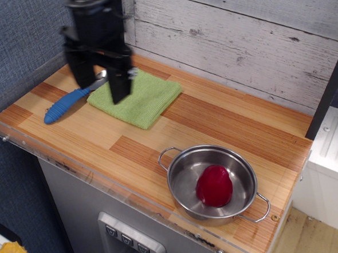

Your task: Move the green cloth in front of the silver pot and put the blue spoon on it.

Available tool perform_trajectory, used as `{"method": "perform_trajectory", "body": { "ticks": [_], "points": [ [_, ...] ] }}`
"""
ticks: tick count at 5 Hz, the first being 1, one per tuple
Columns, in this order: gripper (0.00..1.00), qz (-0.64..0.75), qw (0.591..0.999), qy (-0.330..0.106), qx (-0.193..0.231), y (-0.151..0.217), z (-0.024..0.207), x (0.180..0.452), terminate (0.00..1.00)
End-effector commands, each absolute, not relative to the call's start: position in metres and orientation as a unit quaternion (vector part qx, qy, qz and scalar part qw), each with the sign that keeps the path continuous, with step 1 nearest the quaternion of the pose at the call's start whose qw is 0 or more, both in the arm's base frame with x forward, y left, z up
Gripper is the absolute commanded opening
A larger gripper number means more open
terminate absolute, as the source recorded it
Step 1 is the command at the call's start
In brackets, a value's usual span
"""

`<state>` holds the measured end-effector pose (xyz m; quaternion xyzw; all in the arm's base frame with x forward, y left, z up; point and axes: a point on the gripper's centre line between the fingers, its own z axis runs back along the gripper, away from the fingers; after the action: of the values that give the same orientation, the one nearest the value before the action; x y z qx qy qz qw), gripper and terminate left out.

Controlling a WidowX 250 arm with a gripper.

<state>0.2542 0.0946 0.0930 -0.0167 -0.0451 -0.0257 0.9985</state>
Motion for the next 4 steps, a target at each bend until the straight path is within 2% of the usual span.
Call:
{"method": "perform_trajectory", "body": {
  "ticks": [1,2,4],
  "points": [
    [1.00,0.002,0.996,-0.078,0.039,0.165,0.077,0.237,0.00],
    [1.00,0.012,0.994,-0.089,0.062,0.186,0.060,0.241,0.00],
    [1.00,0.014,0.992,-0.103,0.064,0.208,0.032,0.253,0.00]
  ]
}}
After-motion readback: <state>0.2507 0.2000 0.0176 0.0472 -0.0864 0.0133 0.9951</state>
